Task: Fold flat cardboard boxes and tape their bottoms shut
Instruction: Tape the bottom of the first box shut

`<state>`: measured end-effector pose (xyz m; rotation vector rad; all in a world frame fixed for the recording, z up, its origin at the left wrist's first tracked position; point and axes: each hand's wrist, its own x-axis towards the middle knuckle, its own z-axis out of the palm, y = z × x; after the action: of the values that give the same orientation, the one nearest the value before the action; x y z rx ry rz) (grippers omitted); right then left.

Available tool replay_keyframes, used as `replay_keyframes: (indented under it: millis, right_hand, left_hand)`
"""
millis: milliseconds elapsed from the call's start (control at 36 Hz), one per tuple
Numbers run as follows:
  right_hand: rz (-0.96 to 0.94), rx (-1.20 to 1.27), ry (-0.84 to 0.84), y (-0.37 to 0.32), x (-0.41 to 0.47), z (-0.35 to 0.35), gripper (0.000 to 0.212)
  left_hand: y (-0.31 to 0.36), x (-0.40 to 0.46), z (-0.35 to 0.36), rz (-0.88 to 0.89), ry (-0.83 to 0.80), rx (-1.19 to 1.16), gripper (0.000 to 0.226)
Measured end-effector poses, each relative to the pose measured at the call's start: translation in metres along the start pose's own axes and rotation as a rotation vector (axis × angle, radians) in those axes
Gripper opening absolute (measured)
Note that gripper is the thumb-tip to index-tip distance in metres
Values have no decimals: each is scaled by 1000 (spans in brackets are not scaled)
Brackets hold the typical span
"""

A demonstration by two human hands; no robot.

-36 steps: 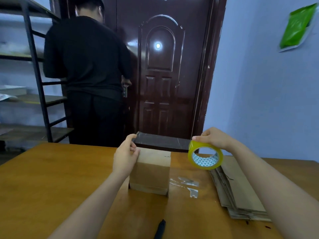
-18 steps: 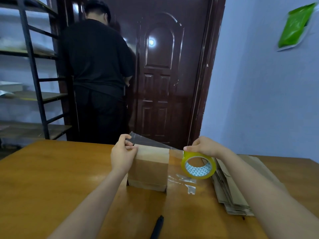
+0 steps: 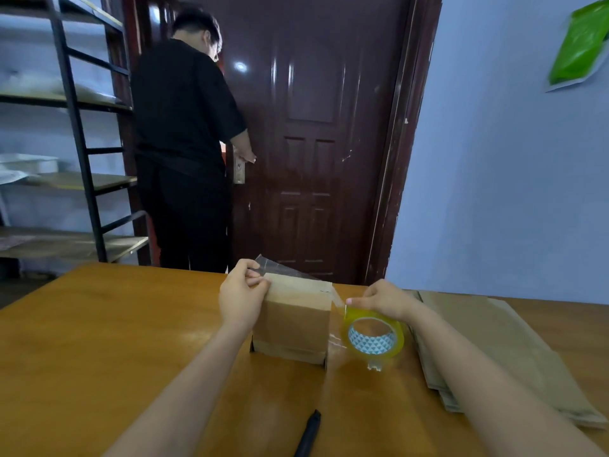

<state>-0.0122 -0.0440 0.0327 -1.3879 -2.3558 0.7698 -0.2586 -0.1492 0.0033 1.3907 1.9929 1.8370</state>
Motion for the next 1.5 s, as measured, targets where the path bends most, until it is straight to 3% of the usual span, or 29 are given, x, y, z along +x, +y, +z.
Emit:
replay_keyframes:
  millis: [250,528,611,722,917,1000,1139,1333,1500]
  right_hand:
    - [4,-17,10,-9,2,19,53]
    - [4,-14,20,-8,-1,24,48]
    - [35,24,23,-8,-3,25,62]
    - [114,74,43,-10,-6,26,95]
    - [193,18,24,-26,-14,24,125]
    - [217,5,8,-30,-15,24,124]
    - [254,29,-61,-37,-13,24,102]
    - [287,6,-140,-43,-8,22,98]
    - [292,-12,-178,-46,-5,20,102]
  left_hand:
    - [-1,-5,-1,-27,-10,-51,7]
    - [5,-8,-2,-78,21,-129,16]
    - [7,-7,1,-122,36,-107,25]
    - [9,-4,5,-201,89,-96,21]
    - [13,-3,9,-342,142,-131,17]
    - [15,-1,9,-406,150,-174,16]
    - [19,-1,7,-492,153,-246,10]
    - [27,0,2,-579,144,-362,2]
    - [30,3,0,-602,139,-418,17]
